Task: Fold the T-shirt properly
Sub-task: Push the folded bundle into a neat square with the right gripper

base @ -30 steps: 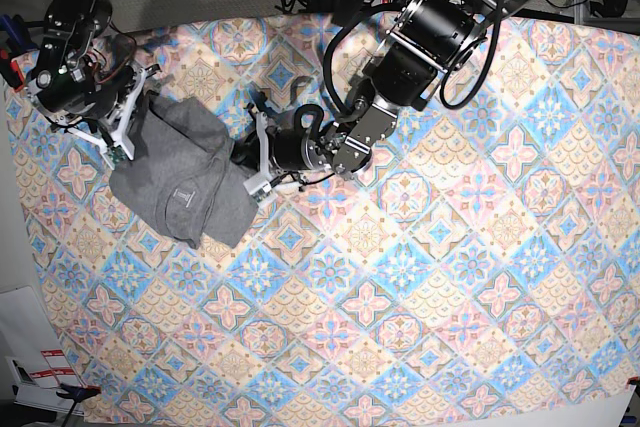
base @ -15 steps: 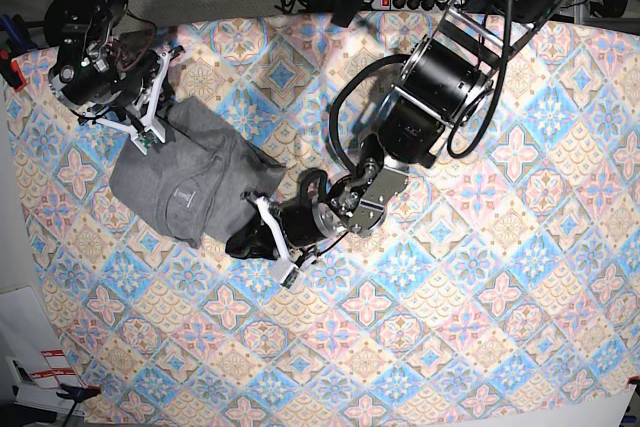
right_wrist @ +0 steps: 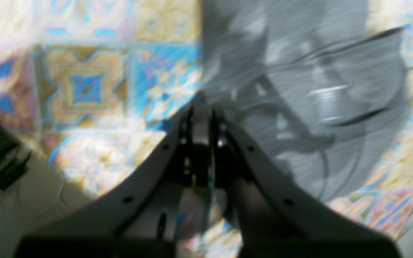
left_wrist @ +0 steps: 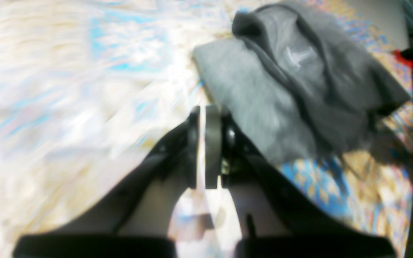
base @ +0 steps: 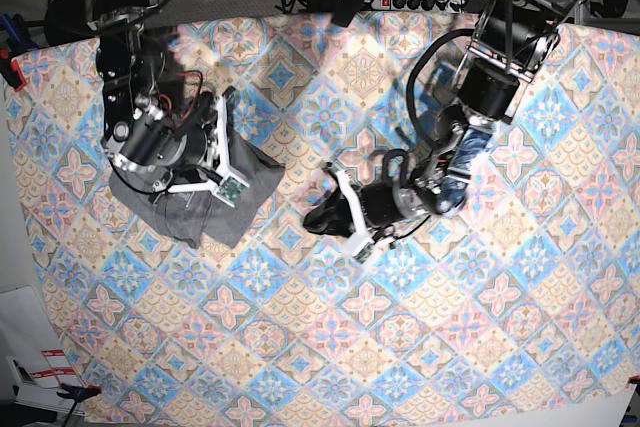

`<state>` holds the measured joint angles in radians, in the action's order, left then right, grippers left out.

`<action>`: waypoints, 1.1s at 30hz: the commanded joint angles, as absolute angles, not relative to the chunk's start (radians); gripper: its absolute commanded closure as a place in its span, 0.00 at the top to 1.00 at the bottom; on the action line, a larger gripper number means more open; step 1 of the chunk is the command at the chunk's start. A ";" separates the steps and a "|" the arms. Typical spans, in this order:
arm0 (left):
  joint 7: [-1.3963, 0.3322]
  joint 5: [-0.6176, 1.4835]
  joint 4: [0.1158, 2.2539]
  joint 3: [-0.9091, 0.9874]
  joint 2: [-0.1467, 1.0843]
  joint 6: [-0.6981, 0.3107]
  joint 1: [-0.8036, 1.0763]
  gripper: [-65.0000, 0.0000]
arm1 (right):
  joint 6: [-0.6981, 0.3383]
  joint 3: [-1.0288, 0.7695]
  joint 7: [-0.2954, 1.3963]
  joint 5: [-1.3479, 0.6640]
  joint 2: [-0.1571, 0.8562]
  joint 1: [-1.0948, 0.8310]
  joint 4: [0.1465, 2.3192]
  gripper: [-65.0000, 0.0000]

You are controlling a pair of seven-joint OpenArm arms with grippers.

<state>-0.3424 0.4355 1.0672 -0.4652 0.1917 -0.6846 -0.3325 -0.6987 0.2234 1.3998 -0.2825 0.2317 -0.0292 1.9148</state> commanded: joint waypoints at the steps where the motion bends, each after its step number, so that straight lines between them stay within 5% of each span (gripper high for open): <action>1: -0.343 0.469 1.165 -0.415 0.205 -0.698 -0.340 0.02 | -0.698 0.236 1.395 -0.289 0.232 -0.019 1.905 0.03; 9: -0.601 0.460 1.492 -0.073 0.297 -0.698 -0.180 0.02 | -0.698 0.401 1.233 -0.292 0.202 0.068 1.601 0.03; 24: -0.613 0.444 1.764 0.102 0.325 -0.698 0.062 0.02 | -0.698 0.407 0.941 -0.271 0.165 0.255 1.139 0.03; 33: -0.610 0.317 1.805 0.108 0.325 -0.698 0.162 0.02 | -0.621 0.251 0.817 0.038 0.105 0.323 1.040 0.03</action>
<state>-0.6388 0.3088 1.7870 0.1017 0.3134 -0.7040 0.1703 -0.6441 0.2581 0.8001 0.0074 0.0917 0.2947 1.0317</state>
